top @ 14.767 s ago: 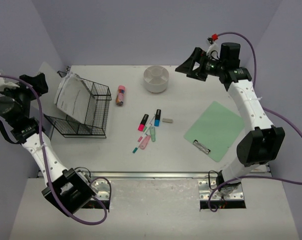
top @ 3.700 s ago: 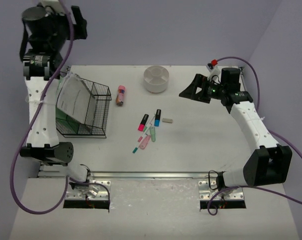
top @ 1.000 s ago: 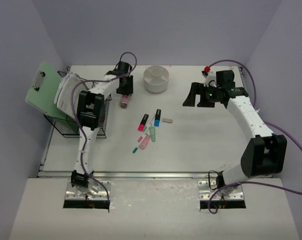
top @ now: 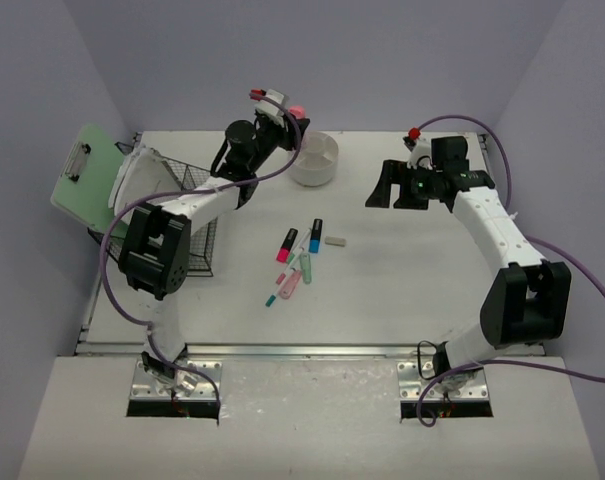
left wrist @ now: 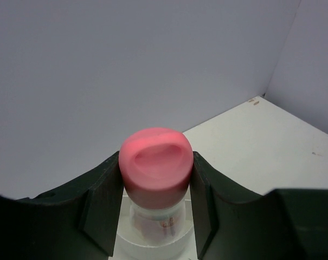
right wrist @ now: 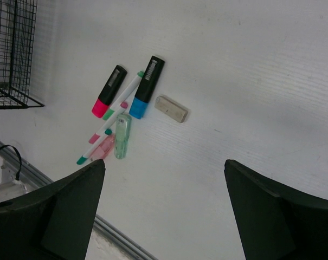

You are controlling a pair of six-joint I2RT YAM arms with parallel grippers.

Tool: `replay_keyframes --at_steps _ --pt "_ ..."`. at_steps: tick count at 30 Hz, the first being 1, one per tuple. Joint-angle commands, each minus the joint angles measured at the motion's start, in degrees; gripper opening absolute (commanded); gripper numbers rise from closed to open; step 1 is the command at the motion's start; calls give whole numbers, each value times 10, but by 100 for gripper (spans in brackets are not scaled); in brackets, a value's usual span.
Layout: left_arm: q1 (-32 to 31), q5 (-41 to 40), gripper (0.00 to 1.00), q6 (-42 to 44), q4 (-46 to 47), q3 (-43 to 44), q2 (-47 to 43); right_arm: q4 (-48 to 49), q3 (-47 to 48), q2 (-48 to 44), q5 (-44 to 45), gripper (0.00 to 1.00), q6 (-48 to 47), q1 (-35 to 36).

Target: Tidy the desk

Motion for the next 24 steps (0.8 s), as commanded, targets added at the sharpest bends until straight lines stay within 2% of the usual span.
replay_keyframes --at_steps 1,24 --pt "-13 -5 0 23 90 79 41 38 9 -9 9 91 -9 -2" --pt "-19 3 0 19 93 227 219 55 -10 18 -12 92 0 -2"
